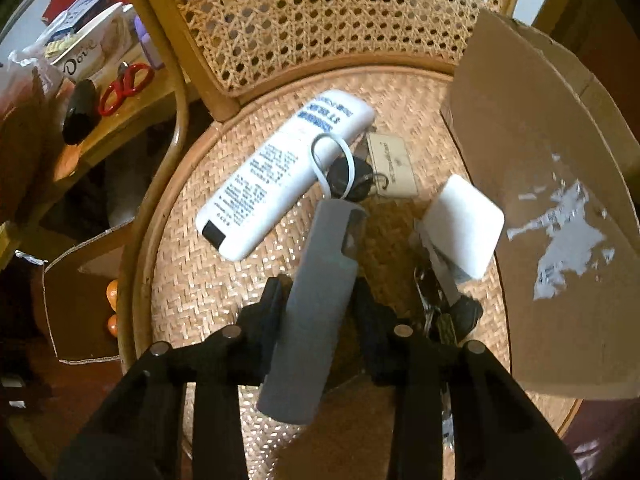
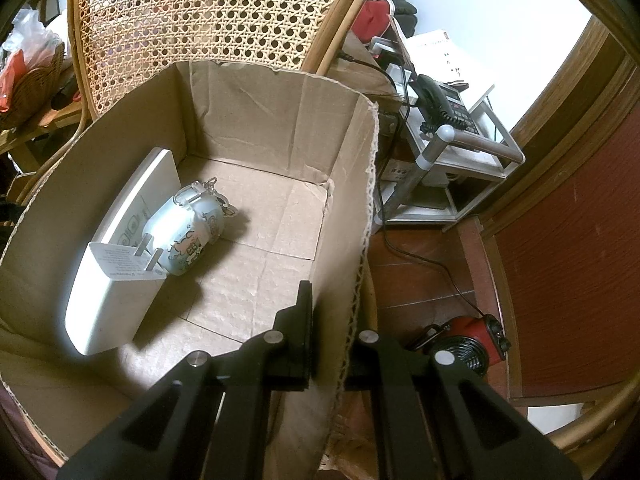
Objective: Organize rigid objects
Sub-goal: 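Close the left tool on the light blue device and lift it, then carry the light blue device into the box and release it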
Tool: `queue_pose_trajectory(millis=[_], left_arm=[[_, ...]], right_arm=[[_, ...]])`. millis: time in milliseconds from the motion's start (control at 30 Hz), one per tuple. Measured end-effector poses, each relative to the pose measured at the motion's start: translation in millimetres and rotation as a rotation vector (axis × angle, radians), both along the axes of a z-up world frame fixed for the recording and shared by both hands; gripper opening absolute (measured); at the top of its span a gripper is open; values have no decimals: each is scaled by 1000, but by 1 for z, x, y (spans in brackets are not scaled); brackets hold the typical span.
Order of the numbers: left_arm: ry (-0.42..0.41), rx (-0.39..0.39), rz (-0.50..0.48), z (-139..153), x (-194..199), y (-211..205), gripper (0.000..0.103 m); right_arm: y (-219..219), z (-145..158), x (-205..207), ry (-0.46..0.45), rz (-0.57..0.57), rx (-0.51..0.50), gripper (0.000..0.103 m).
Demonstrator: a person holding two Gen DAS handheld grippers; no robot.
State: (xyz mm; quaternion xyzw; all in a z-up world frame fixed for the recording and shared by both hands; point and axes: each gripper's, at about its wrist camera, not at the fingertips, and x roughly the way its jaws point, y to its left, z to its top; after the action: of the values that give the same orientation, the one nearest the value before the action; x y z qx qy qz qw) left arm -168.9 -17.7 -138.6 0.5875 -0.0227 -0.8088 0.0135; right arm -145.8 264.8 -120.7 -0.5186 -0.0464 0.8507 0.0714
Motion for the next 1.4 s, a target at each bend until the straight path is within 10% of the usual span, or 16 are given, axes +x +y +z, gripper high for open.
queue_pose_trajectory(millis=[1100,1400], left_arm=[[527,18,-4,151,85,58,25],[547,36,-96,164,70,94,25]], right_arm=[[21,-10,-7,7,-7,33,8],[19,-12,-14,6,-4,36,8]])
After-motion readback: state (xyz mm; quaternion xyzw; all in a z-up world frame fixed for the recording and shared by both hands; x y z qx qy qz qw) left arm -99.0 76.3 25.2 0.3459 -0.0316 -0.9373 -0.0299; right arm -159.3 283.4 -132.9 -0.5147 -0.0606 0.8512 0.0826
